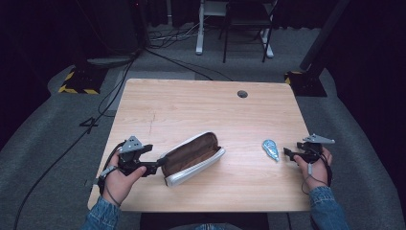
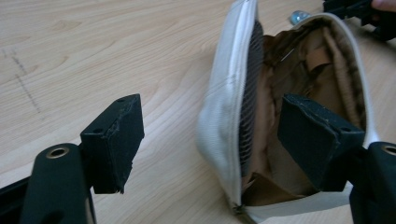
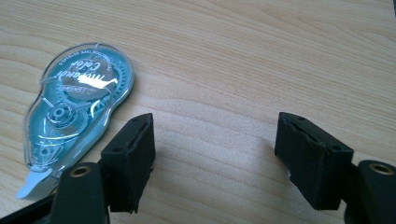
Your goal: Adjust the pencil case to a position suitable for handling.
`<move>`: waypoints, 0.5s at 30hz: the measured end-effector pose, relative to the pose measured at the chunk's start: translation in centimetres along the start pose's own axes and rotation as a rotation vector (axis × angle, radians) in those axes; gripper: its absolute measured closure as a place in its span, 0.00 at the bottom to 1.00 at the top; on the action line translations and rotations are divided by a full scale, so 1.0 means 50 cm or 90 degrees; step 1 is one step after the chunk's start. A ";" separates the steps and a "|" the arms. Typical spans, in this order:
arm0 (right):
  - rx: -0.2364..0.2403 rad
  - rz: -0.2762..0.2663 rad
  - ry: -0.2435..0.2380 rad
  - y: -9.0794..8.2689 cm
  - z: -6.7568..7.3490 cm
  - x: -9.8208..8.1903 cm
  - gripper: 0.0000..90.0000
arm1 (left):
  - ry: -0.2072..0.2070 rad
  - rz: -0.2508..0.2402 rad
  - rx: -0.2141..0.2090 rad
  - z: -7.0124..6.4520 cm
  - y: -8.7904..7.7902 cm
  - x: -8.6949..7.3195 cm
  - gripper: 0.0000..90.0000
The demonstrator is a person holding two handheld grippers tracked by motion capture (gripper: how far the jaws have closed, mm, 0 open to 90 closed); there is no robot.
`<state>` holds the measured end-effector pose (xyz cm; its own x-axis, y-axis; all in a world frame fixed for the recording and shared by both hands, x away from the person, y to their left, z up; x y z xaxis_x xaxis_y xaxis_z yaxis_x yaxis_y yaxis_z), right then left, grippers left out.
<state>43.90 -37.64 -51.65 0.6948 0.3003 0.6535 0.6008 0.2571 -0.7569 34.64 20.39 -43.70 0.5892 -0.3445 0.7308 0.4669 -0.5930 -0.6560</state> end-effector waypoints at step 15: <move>0.003 0.000 -0.003 0.000 0.002 0.000 0.33 | 0.007 0.037 -0.024 -0.020 0.056 -0.002 0.26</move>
Point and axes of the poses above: each handheld gripper's, and its own axes: y roughly forward along the jaws, x roughly out of its top, z roughly to its left, the point moved 2 cm from there along y, roughly forward along the jaws, and after that the axes turned 8 degrees about z, right-handed, at the moved point
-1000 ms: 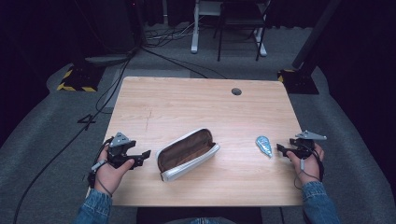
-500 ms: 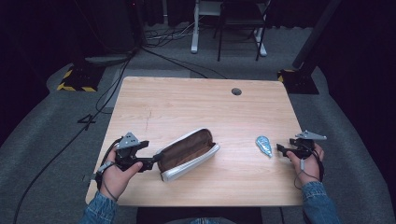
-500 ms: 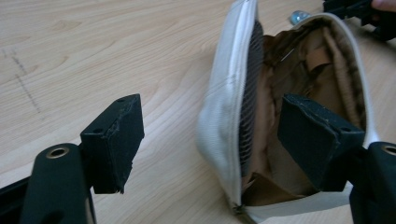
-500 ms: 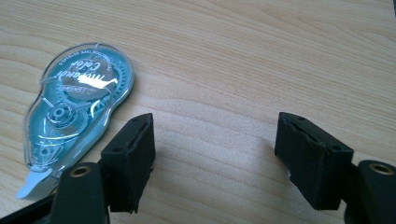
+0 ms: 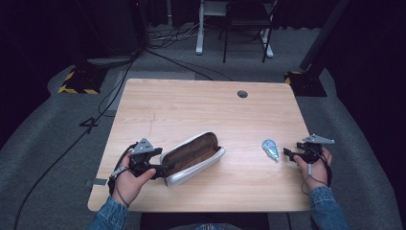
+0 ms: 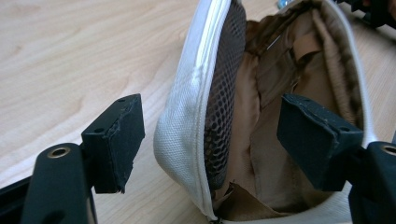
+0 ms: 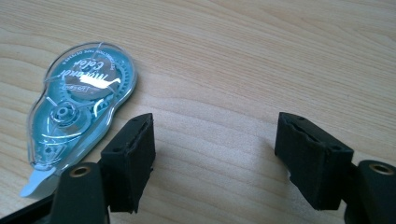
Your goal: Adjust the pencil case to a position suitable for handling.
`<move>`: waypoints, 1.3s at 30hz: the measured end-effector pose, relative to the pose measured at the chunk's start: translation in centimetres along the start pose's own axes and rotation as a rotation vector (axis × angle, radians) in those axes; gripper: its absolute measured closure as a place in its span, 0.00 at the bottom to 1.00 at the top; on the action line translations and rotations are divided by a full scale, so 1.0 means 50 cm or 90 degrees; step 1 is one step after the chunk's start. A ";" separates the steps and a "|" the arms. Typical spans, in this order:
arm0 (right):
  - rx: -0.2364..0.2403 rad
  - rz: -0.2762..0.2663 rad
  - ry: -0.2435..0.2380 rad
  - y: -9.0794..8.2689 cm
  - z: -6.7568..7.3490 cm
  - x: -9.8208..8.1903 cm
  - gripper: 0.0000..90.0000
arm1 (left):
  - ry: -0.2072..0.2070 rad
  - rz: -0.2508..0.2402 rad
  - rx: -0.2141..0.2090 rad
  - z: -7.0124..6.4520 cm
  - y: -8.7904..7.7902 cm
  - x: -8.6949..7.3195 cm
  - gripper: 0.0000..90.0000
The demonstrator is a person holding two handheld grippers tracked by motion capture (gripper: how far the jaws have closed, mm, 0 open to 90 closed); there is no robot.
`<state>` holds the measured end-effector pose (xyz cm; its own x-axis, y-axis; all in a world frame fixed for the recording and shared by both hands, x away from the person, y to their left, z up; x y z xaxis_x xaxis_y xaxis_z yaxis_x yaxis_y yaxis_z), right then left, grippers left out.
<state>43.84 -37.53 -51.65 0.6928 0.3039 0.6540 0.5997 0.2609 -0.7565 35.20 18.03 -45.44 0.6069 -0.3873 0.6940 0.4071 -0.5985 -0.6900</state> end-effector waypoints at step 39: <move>0.008 0.000 -0.008 -0.001 0.004 -0.001 0.33 | -0.032 0.031 -0.019 0.014 0.052 -0.012 0.85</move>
Point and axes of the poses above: each handheld gripper's, and its own axes: y roughly forward along the jaws, x roughly out of its top, z roughly to its left, the point moved 2 cm from there along y, roughly forward along the jaws, and after that the axes turned 8 degrees about z, right-handed, at the moved point
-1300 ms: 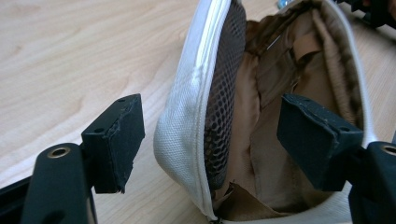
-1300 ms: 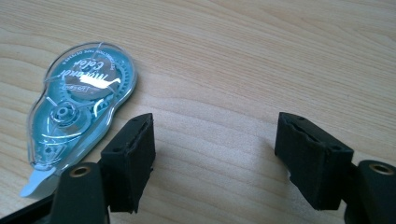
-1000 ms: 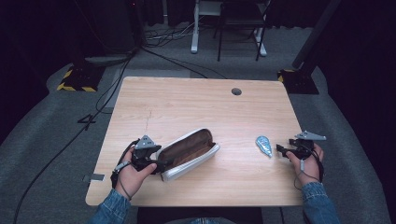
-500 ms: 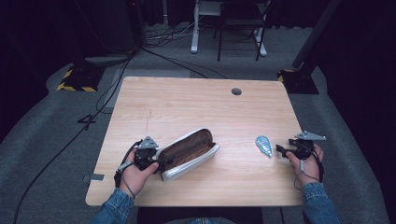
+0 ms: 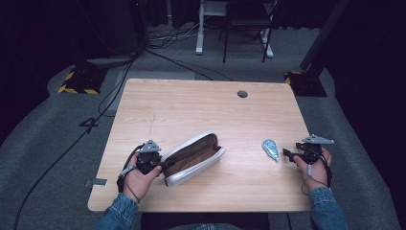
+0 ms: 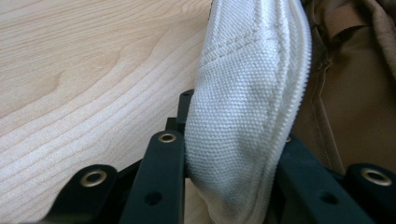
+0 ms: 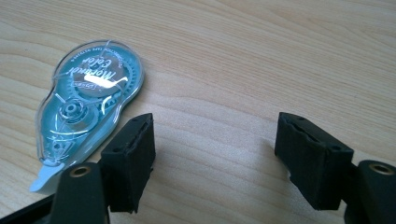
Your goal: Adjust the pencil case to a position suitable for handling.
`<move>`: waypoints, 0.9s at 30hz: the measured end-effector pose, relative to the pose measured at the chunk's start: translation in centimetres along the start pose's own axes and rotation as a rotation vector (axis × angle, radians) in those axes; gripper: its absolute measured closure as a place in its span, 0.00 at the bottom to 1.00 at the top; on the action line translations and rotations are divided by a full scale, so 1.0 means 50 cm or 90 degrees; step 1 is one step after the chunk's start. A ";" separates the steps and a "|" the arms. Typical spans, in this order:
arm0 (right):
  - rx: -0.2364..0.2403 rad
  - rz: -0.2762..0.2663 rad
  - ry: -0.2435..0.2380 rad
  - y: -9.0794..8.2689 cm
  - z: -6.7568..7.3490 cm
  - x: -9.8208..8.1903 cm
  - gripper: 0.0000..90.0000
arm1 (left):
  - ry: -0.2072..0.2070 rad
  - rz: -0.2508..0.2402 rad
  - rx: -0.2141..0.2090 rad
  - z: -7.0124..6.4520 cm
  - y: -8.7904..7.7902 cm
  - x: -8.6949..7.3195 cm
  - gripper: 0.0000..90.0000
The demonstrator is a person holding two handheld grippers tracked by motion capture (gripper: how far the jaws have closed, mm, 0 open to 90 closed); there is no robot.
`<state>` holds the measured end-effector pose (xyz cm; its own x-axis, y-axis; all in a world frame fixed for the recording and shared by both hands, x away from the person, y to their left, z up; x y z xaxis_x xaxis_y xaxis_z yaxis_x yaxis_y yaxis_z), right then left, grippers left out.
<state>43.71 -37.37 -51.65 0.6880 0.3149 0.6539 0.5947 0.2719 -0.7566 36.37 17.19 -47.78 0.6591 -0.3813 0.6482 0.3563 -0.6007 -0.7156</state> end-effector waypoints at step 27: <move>0.003 -0.002 -0.006 -0.002 0.005 -0.003 0.32 | 0.012 -0.035 -0.077 -0.046 -0.020 0.025 0.92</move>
Point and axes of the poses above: each handheld gripper's, and its own axes: y roughly forward along the jaws, x roughly out of its top, z roughly to its left, the point moved 2 cm from there along y, roughly forward along the jaws, and after that the axes turned 8 degrees about z, right-handed, at the moved point
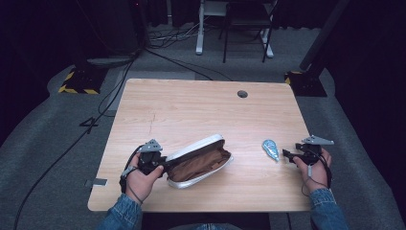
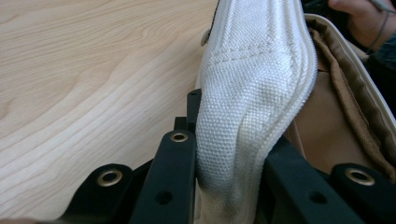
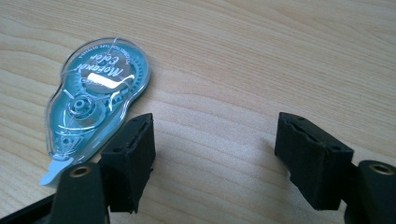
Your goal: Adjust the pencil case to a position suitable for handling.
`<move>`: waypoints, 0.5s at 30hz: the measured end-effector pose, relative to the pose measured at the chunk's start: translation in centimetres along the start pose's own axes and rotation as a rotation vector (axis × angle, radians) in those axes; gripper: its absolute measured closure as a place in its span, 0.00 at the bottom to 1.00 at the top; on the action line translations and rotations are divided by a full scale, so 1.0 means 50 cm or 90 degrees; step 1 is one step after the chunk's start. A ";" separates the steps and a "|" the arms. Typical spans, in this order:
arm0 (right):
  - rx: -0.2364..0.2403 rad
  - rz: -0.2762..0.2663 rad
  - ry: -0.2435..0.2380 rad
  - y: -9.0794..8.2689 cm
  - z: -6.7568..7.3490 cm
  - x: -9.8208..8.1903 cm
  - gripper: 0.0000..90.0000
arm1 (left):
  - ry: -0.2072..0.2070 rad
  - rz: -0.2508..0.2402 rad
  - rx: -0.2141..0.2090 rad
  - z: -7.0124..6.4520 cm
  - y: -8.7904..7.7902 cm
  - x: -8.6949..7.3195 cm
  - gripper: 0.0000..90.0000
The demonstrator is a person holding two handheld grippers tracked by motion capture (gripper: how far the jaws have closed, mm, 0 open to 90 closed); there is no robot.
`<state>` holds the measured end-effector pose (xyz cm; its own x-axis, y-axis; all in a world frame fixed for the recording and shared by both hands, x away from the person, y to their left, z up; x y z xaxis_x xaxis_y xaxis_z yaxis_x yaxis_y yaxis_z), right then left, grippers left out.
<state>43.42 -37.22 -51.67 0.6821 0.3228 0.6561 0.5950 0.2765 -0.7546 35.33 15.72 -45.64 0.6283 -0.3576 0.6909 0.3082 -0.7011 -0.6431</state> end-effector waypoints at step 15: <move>0.004 0.000 -0.004 -0.006 0.007 -0.007 0.33 | 0.058 0.020 -0.081 -0.072 0.032 0.025 0.92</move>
<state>42.84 -37.09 -51.67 0.6795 0.3293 0.6557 0.5917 0.2824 -0.7551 34.02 11.91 -44.63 0.5666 -0.4311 0.7022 0.1934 -0.7588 -0.6220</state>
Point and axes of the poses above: each handheld gripper's, and its own axes: y roughly forward along the jaws, x roughly out of its top, z roughly to its left, the point moved 2 cm from there along y, roughly forward along the jaws, and after that the axes turned 8 degrees about z, right-handed, at the moved point
